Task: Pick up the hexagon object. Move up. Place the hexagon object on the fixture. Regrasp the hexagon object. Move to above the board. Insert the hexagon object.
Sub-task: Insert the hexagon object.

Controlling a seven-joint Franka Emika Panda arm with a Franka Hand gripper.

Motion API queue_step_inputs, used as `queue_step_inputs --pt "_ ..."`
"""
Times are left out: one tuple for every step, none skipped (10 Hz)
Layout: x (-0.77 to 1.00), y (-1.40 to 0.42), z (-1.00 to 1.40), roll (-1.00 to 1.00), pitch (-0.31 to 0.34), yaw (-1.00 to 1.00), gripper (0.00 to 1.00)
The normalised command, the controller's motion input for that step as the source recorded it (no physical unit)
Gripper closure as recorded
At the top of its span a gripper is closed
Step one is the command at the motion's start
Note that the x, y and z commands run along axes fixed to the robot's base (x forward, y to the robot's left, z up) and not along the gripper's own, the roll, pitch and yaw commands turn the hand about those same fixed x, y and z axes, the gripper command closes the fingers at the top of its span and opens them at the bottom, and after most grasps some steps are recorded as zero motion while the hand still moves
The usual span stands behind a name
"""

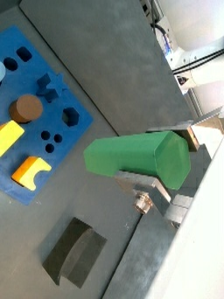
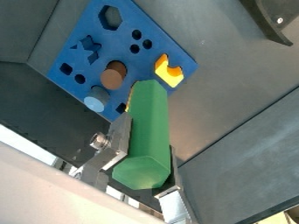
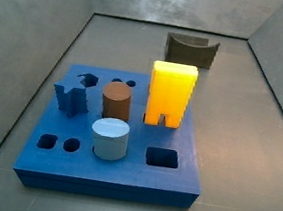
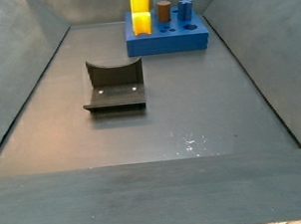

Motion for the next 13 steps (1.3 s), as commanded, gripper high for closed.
queue_step_inputs --pt "-0.63 0.02 -0.26 0.04 -0.036 -0.28 1.00" --pt "-0.75 0.35 -0.77 -0.01 -0.024 -0.30 1.00" --pt "-0.89 0.37 -0.93 -0.12 -0.099 -0.39 1.00" --pt "-0.82 0.29 -0.82 -0.20 -0.127 -0.40 1.00" --pt "-0.57 0.15 -0.47 -0.34 -0.230 -0.38 1.00" --pt "-0.44 0.09 -0.26 -0.42 -0.283 -0.35 1.00" --pt "-0.38 0.13 -0.23 -0.44 -0.274 -0.25 1.00" --pt "-0.35 0.27 -0.34 -0.40 -0.231 -0.14 1.00" --pt "-0.39 0.31 -0.44 -0.36 -0.200 -0.10 1.00" --pt "-0.36 0.23 -0.45 -0.35 -0.189 -0.01 1.00" --pt "-0.22 0.00 -0.57 -0.24 -0.184 -0.06 1.00" --pt "-0.04 -0.16 -0.65 -0.20 -0.147 -0.17 1.00" --pt "0.02 -0.22 -0.69 -0.19 -0.116 -0.23 1.00"
